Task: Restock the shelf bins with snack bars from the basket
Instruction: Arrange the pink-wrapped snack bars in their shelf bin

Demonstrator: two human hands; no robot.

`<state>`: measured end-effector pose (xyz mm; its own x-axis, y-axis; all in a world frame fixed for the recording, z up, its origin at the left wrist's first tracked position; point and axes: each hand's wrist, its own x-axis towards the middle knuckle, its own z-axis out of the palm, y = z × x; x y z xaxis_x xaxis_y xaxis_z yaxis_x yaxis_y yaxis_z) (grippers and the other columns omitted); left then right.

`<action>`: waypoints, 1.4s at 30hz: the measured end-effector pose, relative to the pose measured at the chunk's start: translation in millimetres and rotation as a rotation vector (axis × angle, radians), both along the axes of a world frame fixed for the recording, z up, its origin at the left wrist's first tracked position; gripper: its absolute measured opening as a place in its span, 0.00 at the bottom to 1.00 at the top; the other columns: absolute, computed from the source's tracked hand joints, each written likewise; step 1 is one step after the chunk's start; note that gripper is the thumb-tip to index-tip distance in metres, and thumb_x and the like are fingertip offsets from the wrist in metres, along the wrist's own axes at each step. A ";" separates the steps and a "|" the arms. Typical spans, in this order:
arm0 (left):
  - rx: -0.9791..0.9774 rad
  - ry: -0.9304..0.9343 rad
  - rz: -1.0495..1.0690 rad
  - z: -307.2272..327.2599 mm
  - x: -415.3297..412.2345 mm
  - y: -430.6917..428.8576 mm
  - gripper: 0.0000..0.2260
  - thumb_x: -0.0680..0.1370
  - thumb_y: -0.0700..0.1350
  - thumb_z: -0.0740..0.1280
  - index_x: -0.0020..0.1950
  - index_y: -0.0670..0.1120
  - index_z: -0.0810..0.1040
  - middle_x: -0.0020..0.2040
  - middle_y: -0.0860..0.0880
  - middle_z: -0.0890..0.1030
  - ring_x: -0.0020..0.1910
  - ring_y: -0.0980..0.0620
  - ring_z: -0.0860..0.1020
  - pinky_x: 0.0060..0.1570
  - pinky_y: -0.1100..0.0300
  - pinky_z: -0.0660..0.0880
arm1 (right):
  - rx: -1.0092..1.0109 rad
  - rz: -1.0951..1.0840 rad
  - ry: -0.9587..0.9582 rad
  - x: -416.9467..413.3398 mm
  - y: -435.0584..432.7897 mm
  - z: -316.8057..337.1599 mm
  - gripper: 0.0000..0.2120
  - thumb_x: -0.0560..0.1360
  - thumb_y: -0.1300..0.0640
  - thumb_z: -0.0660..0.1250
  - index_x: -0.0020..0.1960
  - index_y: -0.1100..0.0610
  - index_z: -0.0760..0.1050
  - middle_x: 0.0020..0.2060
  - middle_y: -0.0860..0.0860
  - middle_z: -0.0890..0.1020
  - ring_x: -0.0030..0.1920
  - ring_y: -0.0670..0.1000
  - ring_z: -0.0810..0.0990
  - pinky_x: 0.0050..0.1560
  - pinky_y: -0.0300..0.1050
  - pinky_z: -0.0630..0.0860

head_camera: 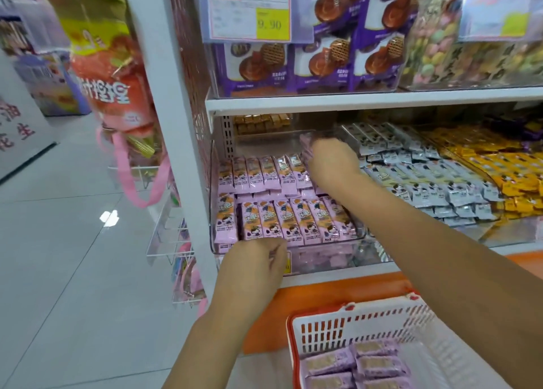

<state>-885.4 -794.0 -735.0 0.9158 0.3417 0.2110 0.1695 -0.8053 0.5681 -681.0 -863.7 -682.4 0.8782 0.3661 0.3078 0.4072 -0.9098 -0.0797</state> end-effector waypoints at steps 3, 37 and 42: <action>-0.062 -0.022 -0.006 1.9 -0.9 0.6 0.12 0.80 0.49 0.61 0.56 0.50 0.83 0.45 0.49 0.85 0.42 0.52 0.80 0.45 0.61 0.75 | -0.065 0.001 0.014 17.9 15.9 -13.5 0.13 0.78 0.65 0.60 0.61 0.59 0.74 0.49 0.57 0.81 0.48 0.57 0.81 0.41 0.49 0.76; 0.300 0.566 -0.507 -99.5 -23.1 -69.8 0.13 0.80 0.50 0.58 0.54 0.45 0.78 0.52 0.46 0.81 0.50 0.48 0.78 0.48 0.56 0.75 | -0.266 0.490 0.430 -97.0 -231.3 -243.1 0.17 0.79 0.46 0.61 0.63 0.54 0.73 0.59 0.53 0.76 0.59 0.54 0.76 0.55 0.46 0.74; 0.321 0.727 -0.498 -136.6 -16.6 -71.6 0.17 0.80 0.53 0.59 0.63 0.44 0.75 0.60 0.45 0.78 0.56 0.48 0.76 0.55 0.57 0.74 | -0.460 0.333 0.783 -102.8 -276.5 -327.3 0.35 0.75 0.50 0.69 0.76 0.53 0.55 0.74 0.52 0.59 0.72 0.54 0.60 0.68 0.46 0.65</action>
<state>-902.0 -865.6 -871.6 0.8853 -0.1003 -0.4541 -0.0105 -0.9805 0.1961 -783.8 -1140.2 -1009.6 0.6029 0.5722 -0.5560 0.6331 -0.7672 -0.1030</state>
